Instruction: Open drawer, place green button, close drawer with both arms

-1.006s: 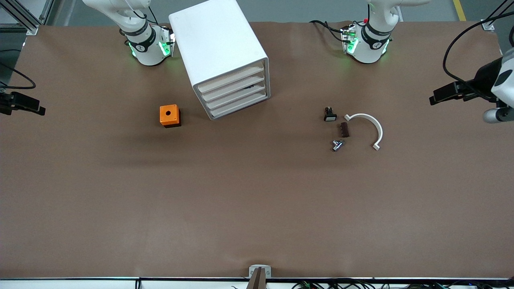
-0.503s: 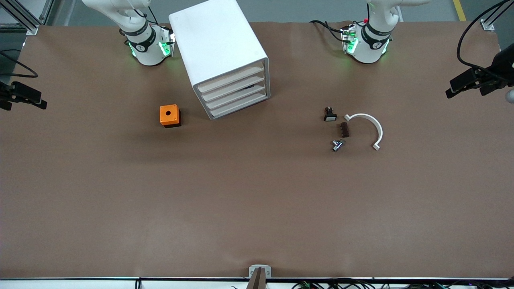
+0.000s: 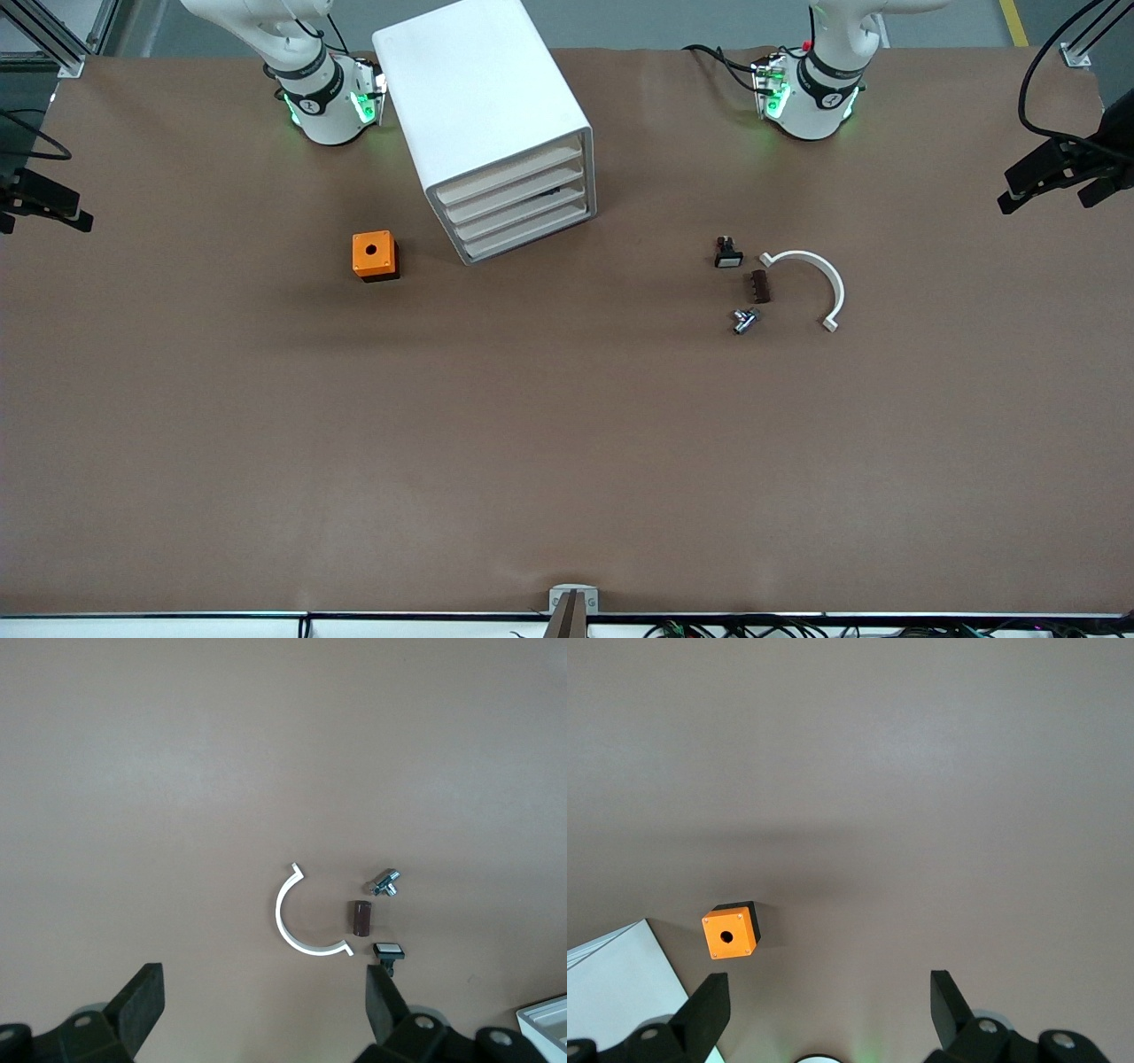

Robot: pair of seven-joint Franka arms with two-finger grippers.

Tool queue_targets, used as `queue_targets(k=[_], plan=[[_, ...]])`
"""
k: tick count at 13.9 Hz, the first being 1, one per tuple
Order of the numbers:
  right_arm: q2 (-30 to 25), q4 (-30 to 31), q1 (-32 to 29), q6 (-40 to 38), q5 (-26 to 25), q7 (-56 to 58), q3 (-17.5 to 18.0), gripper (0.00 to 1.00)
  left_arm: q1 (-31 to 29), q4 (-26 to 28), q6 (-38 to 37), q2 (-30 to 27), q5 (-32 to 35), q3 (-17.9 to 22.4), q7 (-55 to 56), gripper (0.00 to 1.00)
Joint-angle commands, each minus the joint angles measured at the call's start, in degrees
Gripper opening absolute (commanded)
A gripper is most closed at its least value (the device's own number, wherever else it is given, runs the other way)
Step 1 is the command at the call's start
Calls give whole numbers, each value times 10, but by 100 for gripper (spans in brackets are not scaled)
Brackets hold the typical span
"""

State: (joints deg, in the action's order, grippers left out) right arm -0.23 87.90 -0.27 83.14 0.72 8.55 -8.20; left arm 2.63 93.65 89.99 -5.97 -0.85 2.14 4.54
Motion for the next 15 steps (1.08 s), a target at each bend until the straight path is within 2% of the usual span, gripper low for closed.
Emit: queue_targets(k=[1,5,9,15], plan=[[-30,30,-1,8,-2,3,1,100,3,-36,-1,32,15,-7,-8,100],[-36,32,0,11,0,-2,1,100,4,-59,-1,46,15,-7,-8,100],[-61,64,3,29,0,-6,1,100,4,-81,-1,64,15,-6,-12,100],[-75,81,4,38,0,-18,2,100,4,-81,-2,64,14,-8,-12,100]])
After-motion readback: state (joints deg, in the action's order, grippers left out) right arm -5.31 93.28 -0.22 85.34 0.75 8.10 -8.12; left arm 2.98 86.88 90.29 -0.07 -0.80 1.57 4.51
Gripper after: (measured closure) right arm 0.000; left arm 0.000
